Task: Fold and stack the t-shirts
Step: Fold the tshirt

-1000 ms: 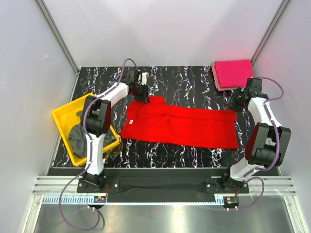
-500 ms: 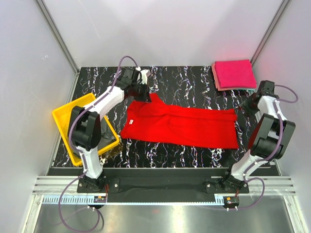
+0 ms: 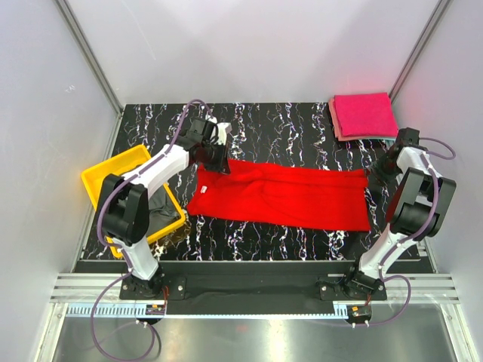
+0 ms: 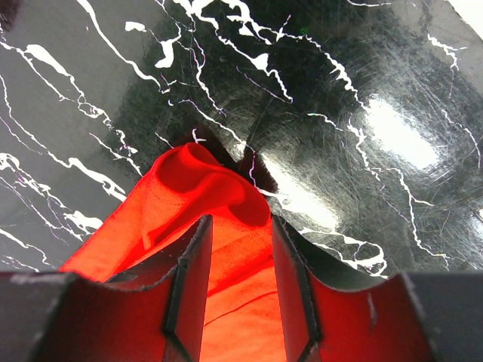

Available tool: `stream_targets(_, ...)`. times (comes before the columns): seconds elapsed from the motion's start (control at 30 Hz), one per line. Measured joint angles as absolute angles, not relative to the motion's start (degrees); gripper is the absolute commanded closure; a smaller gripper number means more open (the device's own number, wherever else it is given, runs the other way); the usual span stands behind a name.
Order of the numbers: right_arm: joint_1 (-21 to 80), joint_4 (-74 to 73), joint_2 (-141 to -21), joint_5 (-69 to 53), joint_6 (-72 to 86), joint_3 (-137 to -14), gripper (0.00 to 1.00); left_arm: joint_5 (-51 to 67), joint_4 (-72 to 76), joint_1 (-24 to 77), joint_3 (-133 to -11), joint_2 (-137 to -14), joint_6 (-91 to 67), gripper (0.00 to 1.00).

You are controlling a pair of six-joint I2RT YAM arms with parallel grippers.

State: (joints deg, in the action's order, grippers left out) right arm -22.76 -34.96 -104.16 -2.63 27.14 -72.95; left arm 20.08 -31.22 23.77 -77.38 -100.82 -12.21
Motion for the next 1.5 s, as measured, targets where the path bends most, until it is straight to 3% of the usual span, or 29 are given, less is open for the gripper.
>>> stream_targets(0.33, -22.8, -34.9, -104.6, -3.1, 27.5, -72.5, 0.64, 19.2, -32.0, 24.0, -75.7, -98.9, -11.6, 1.0)
stream_targets(0.63, -22.8, -35.2, -104.6, -3.6, 27.2, -71.8, 0.82, 17.6, -33.8, 24.3, -75.3, -97.1, -10.5, 1.0)
stream_targets(0.73, -22.8, -35.4, -104.6, -3.6, 27.2, -71.8, 0.79, 17.1, -34.3, 24.3, -75.3, -96.3, -10.1, 1.0)
stream_targets(0.83, -22.8, -35.9, -104.2, -3.6, 27.5, -71.7, 0.66, 16.7, -34.5, 24.3, -75.0, -95.9, -9.6, 1.0)
stream_targets(1.5, -22.8, -44.4, -106.7, -2.3, 38.3, -77.3, 0.6, 16.9, -37.3, 25.6, -74.0, -95.9, -7.6, 1.0)
